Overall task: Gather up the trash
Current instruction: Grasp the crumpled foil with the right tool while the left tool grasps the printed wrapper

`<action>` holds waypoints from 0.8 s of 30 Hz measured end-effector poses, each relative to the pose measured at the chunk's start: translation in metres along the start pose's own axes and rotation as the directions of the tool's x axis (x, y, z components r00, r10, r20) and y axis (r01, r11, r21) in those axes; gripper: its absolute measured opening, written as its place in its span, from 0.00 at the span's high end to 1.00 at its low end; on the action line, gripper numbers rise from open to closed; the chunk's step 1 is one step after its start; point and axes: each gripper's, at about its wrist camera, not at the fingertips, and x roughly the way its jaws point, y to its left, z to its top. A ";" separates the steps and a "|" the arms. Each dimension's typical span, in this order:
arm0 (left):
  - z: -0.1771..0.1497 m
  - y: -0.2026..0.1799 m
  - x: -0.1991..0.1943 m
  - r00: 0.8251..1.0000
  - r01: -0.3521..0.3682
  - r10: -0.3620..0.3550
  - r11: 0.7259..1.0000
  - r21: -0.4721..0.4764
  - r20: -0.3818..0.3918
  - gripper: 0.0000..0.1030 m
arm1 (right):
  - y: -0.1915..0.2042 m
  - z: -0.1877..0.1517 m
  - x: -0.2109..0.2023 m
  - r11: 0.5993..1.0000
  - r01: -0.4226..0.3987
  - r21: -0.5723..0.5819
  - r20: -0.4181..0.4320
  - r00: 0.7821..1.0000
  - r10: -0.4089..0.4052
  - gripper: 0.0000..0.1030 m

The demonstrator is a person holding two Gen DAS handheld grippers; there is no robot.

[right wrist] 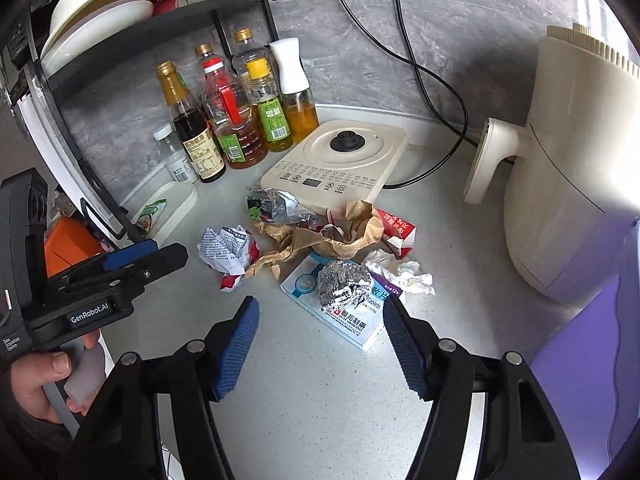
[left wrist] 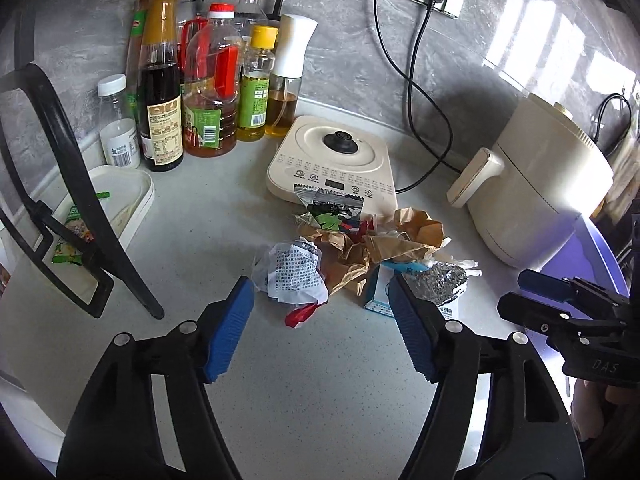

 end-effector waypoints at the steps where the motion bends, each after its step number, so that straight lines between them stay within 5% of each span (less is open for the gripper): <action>1: 0.001 0.001 0.006 1.000 0.006 -0.006 1.000 0.007 -0.006 0.33 | -0.001 0.001 0.006 1.000 0.009 0.008 -0.006 1.000 -0.009 0.38; 13: 0.006 0.009 0.062 1.000 0.003 0.000 0.996 0.090 -0.028 0.34 | -0.006 0.009 0.060 0.998 0.054 0.043 -0.048 0.997 -0.052 0.38; 16: 0.005 0.010 0.066 0.999 -0.006 0.010 0.995 0.095 -0.044 0.65 | -0.006 0.005 0.074 0.997 0.068 0.037 -0.069 0.995 -0.066 0.40; 17: 0.006 0.010 0.065 0.999 -0.011 0.016 0.995 0.097 -0.044 0.71 | -0.007 0.004 0.077 0.997 0.065 0.034 -0.074 0.995 -0.063 0.59; 24: 0.022 0.001 0.026 1.000 0.005 -0.007 0.995 0.097 0.014 0.74 | 0.001 0.015 0.047 0.999 0.035 0.013 -0.012 0.999 -0.035 0.62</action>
